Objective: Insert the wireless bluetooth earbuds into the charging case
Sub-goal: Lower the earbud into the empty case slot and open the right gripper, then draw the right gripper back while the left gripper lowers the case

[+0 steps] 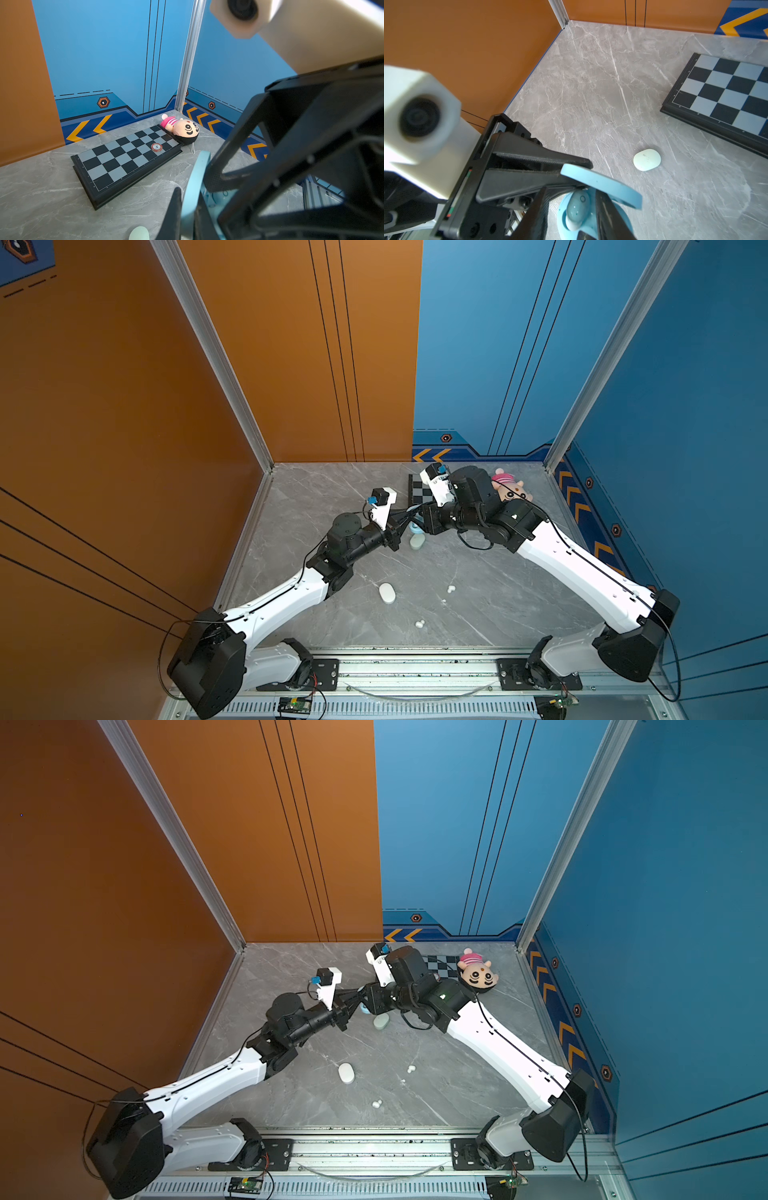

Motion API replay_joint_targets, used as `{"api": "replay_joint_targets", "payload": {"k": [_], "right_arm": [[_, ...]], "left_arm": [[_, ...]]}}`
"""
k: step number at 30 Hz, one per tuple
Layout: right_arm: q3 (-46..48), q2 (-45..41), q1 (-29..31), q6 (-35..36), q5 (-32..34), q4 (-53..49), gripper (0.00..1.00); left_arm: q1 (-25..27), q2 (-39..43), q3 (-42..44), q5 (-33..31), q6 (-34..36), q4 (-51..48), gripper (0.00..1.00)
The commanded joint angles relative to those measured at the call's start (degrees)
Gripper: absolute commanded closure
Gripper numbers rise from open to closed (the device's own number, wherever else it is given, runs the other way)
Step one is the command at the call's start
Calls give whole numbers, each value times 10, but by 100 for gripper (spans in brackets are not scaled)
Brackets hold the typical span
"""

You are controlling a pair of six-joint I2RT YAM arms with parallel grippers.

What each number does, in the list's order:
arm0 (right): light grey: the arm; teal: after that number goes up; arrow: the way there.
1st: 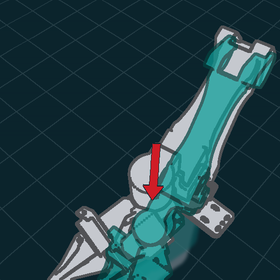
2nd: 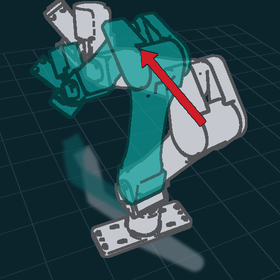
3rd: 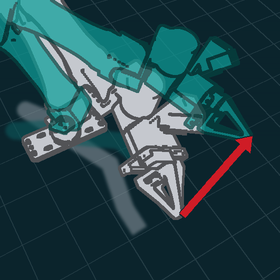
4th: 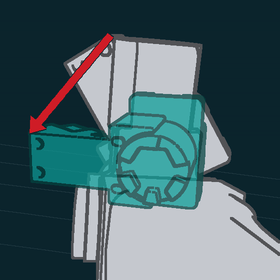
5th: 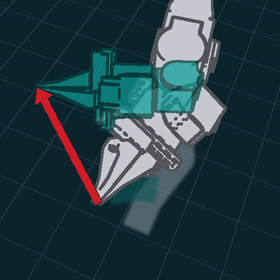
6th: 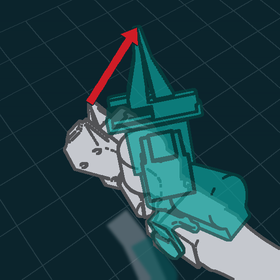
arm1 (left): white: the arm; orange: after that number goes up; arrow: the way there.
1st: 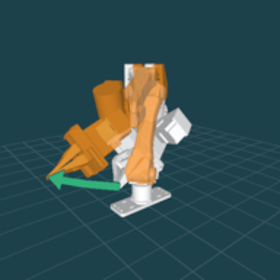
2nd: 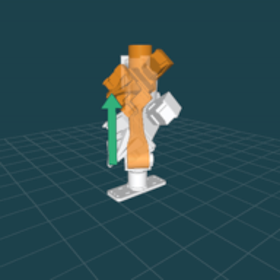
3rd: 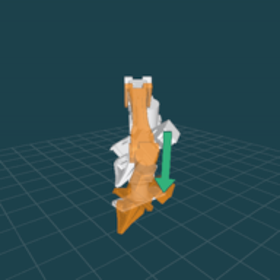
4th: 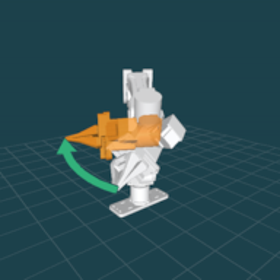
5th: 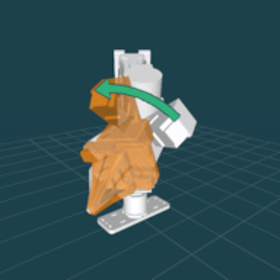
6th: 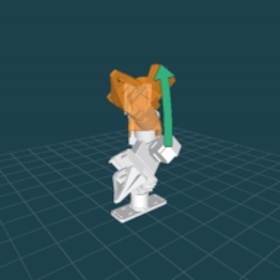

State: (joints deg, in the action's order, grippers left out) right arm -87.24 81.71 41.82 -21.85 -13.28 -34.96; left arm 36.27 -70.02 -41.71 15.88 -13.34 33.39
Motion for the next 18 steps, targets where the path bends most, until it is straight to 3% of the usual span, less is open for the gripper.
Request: {"api": "replay_joint_targets", "payload": {"k": [1, 14, 18], "right_arm": [[-35, -25, -8, -18, -7, 3, 60], [-22, -46, -12, -32, 51, -35, 60], [-12, -52, -25, -63, 87, -69, 52]], "left_arm": [[-5, 14, -3, 4, 7, 19, 100], [-2, 19, -1, -3, 25, 19, 100], [1, 20, 3, -12, 42, 19, 100]]}}
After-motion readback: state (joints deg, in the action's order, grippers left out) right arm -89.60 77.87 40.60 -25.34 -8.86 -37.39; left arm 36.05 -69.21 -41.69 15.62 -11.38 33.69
